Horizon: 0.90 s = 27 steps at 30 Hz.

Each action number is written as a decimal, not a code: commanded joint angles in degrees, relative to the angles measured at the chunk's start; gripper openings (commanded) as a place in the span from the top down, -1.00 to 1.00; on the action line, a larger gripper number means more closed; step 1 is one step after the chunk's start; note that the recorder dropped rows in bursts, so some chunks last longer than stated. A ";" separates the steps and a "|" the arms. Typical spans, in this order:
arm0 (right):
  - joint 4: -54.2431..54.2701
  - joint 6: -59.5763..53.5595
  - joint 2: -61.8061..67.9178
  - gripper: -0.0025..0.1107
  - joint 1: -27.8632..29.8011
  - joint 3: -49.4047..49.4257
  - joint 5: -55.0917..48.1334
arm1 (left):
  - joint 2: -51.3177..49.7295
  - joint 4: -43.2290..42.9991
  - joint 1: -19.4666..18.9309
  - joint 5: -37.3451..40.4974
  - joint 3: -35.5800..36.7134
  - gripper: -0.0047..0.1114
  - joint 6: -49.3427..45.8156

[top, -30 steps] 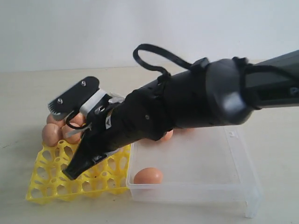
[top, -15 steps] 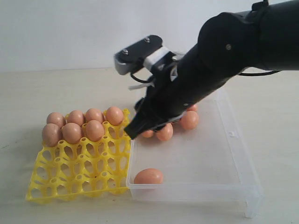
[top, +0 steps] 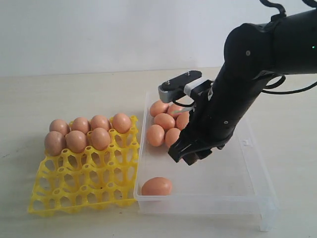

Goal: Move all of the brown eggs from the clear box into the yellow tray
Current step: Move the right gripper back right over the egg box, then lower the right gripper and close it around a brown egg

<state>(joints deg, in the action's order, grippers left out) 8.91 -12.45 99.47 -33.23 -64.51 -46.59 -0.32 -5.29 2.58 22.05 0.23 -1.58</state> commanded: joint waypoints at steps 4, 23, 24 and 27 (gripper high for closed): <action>0.66 2.57 3.17 0.10 0.34 0.13 0.37 | 0.32 0.07 0.28 -0.35 -0.23 0.92 0.34; 0.57 14.76 8.97 -0.04 0.59 -6.28 11.36 | 0.32 0.07 0.28 -0.35 -0.23 0.92 0.34; 0.57 15.62 9.82 -0.03 0.59 -7.61 10.80 | 0.32 0.07 0.28 -0.35 -0.23 0.92 0.34; 0.14 16.96 11.06 -0.02 0.59 -9.78 10.55 | 0.32 0.07 0.28 -0.35 -0.23 0.92 0.34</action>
<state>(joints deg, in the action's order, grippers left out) 9.52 2.64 109.71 -32.91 -72.37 -35.48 -0.32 -5.29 2.58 22.05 0.23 -1.58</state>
